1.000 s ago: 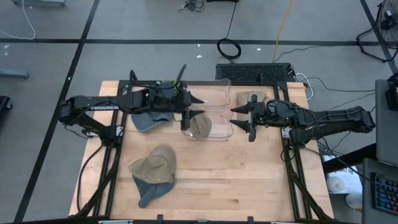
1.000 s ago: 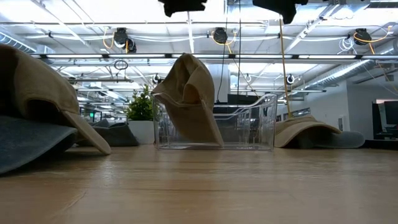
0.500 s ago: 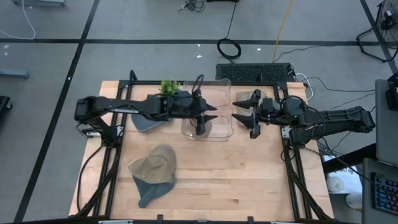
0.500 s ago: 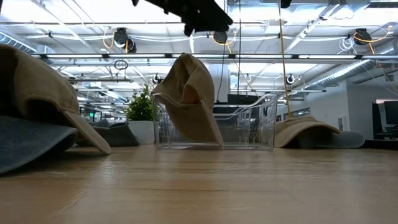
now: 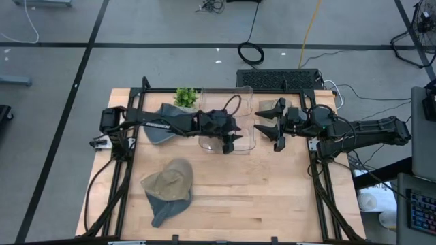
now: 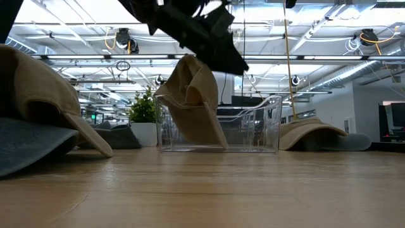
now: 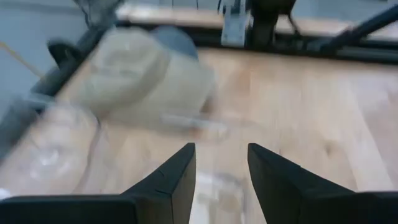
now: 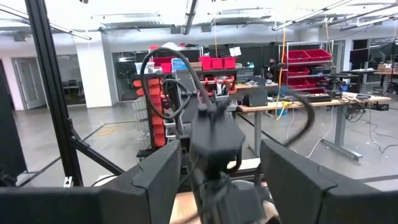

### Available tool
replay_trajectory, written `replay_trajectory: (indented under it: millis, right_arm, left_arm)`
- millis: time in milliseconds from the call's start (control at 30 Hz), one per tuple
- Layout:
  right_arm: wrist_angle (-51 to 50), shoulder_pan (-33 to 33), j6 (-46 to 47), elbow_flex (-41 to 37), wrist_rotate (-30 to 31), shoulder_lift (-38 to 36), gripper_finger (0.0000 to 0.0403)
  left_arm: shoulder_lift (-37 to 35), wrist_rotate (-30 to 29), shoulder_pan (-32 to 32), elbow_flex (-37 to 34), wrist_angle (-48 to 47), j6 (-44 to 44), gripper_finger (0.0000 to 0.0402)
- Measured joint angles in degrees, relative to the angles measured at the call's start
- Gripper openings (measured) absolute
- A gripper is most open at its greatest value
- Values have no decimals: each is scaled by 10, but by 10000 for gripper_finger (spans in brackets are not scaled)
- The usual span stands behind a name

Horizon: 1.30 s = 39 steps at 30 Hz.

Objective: Pick & Place hat
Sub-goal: Put the bottom right brown cap into the bottom transparent bin

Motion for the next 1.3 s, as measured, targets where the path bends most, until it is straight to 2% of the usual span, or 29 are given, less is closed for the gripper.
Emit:
replay_trajectory:
  millis: [233,400,800,967,1300]
  right_arm:
    - [0,0,0,0,0,0,208]
    - [0,0,-2,0,0,0,208]
    - [0,0,-2,0,1,0,208]
    - [0,0,-2,0,1,0,208]
    - [0,0,-2,0,0,0,208]
  left_arm:
    - [-3,-1,-7,0,-131,-34,156]
    - [-20,-25,-8,0,-230,-44,156]
    - [-55,-51,-8,1,-396,-66,156]
    - [-64,-65,-8,0,-404,-90,156]
    - [-69,-54,-12,0,-367,-71,156]
